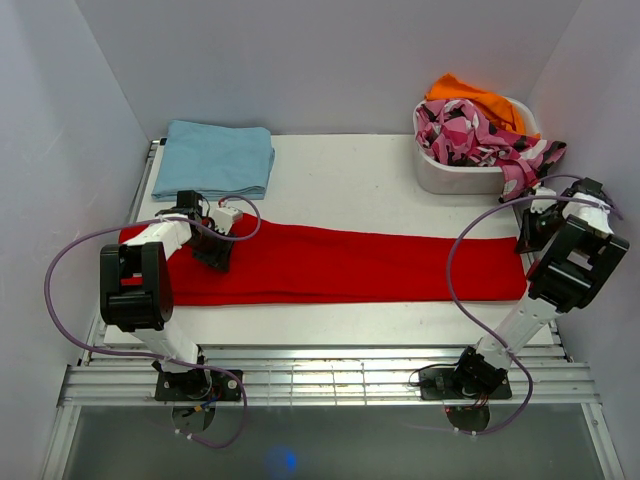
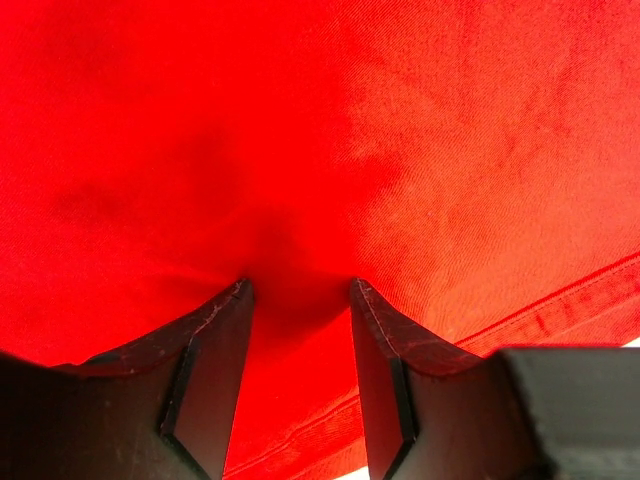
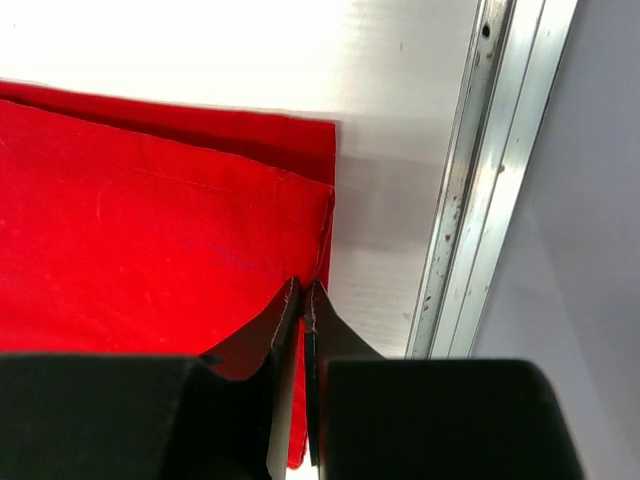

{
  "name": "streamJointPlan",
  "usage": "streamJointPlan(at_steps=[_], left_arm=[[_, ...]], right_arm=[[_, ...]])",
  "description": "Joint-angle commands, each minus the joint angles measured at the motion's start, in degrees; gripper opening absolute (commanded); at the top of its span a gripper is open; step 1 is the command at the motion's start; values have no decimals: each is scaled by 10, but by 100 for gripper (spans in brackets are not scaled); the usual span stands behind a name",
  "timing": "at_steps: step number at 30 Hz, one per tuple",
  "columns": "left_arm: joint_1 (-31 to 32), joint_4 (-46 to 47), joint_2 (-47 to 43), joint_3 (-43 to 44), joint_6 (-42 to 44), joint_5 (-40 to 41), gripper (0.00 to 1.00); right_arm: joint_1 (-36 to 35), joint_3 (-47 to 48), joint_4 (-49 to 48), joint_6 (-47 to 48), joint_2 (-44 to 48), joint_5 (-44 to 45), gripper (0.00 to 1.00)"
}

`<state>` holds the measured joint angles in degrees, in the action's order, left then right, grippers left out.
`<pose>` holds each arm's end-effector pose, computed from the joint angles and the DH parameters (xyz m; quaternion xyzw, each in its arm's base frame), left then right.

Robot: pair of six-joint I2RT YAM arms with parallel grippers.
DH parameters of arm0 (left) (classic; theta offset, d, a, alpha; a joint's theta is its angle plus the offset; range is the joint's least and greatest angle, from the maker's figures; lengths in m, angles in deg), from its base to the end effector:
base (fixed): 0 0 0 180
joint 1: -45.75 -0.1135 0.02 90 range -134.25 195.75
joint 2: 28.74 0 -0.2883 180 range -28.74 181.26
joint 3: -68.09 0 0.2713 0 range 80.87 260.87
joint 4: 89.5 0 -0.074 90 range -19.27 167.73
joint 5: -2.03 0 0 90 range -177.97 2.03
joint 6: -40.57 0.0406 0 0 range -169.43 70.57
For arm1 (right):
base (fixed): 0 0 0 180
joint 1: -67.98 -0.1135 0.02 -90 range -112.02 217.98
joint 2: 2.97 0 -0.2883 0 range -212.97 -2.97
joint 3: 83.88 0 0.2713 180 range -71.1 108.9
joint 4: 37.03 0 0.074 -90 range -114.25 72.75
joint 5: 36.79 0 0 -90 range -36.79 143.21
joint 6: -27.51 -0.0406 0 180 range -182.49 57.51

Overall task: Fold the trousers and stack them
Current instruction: Fold the trousers

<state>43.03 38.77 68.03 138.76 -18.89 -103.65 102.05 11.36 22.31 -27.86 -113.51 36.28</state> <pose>0.3216 0.0043 0.1699 0.2508 0.9527 -0.0999 0.1394 0.3485 -0.2214 0.2031 -0.0245 0.9801 0.0459 0.1914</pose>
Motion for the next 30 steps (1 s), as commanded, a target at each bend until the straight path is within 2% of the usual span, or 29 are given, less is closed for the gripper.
streamJointPlan(at_steps=[1,6,9,13,14,18,19,20,21,23,24,26,29,30], left_arm=[[-9,-9,47,-32,10,66,55],[-8,-9,35,-37,12,67,54],[-9,-15,12,-30,21,33,54],[-10,-51,-53,0,51,-56,62],[-10,-62,-68,13,63,-91,67],[-10,-140,-127,45,138,-144,74],[-9,-156,-136,49,159,-150,74],[-9,-173,-140,52,199,-155,75],[-9,-197,-142,51,216,-154,75],[-8,-209,-149,41,256,-146,74],[-8,-215,-152,28,267,-133,73],[-8,-219,-163,14,299,-121,71],[-18,-239,-171,4,324,-130,68],[-36,-256,-171,6,344,-143,68]], right_arm=[[-8,34,-24,0,-20,-2,8],[-21,18,-46,-8,-49,2,8],[-40,-22,-85,-12,-53,17,8],[-48,-48,-109,-13,-57,42,8],[-48,-52,-114,-12,-57,47,8],[-48,-56,-121,-3,-45,75,8],[-49,-55,-119,-1,-42,83,11],[-49,-52,-113,4,-39,85,19],[-49,-41,-92,8,-34,71,40],[-49,-29,-69,16,-21,46,60],[-51,-18,-35,30,-4,5,79],[-58,-14,-5,52,37,-36,84],[-100,-24,37,94,87,-100,82],[-136,-28,42,102,120,-112,79]])
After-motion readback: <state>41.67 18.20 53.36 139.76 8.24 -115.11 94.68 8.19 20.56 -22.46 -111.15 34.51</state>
